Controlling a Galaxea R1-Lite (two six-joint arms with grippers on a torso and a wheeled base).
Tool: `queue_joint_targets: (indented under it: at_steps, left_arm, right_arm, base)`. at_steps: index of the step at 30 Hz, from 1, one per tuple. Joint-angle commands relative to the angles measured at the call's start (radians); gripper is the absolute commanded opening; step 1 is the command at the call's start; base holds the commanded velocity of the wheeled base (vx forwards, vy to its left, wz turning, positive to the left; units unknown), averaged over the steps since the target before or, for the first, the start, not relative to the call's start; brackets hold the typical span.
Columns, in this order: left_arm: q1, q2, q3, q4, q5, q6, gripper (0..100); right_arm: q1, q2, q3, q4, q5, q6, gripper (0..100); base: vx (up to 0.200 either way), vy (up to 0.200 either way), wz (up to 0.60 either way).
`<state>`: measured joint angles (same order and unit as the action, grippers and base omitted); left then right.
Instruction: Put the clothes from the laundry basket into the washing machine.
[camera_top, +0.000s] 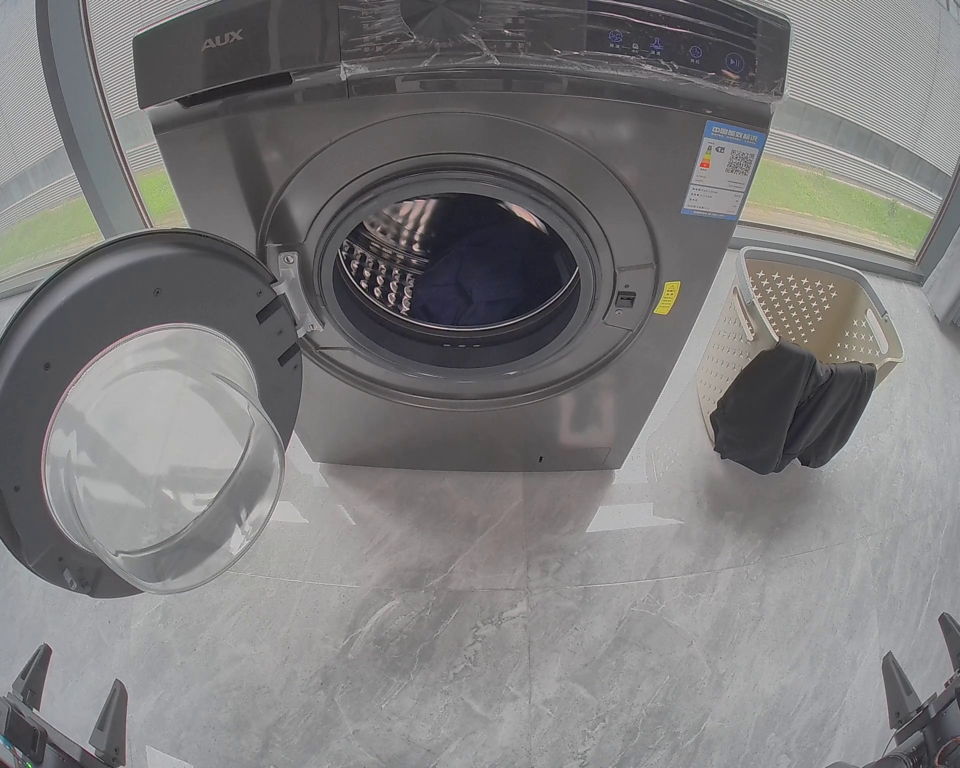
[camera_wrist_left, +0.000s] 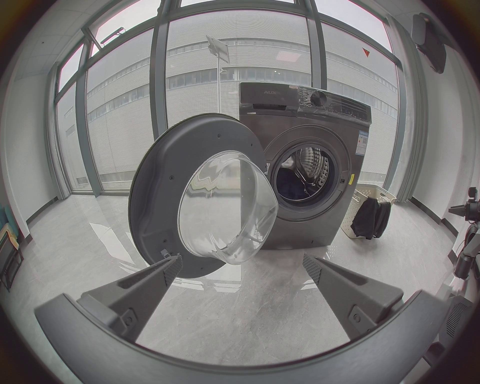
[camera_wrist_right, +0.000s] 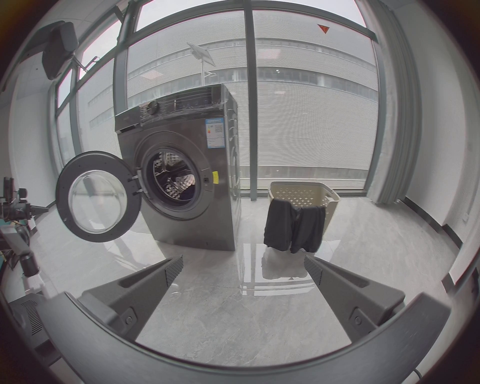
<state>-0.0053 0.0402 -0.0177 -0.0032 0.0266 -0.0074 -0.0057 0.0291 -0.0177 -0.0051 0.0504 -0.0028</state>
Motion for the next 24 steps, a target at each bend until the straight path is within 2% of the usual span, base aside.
queue_joint_targets:
  at_steps: [1,3,11,16,24]
  left_arm:
    - [0.005,-0.034,0.016,0.008,-0.002,0.000,100]
    - [0.005,-0.033,0.015,0.008,-0.004,-0.009,100]
    - [0.005,-0.033,0.016,0.008,-0.004,-0.002,100]
    - [0.005,-0.033,0.016,0.008,-0.002,-0.012,100]
    - [0.005,-0.033,0.016,0.006,-0.002,-0.002,100]
  right_arm:
    - [0.004,-0.017,0.015,0.010,-0.044,0.004,100]
    - [0.000,-0.015,0.015,0.008,-0.044,0.003,100]
    - [0.004,-0.021,0.018,0.001,-0.046,-0.003,100]
    - [0.004,-0.021,0.018,0.001,-0.046,-0.002,100]
    - [0.004,-0.021,0.018,0.001,-0.047,-0.003,100]
  base:
    - [0.000,0.000,0.00]
    - [0.000,-0.100,0.00]
    - [0.000,-0.200,0.00]
    - [0.000,-0.200,0.00]
    - [0.000,-0.200,0.00]
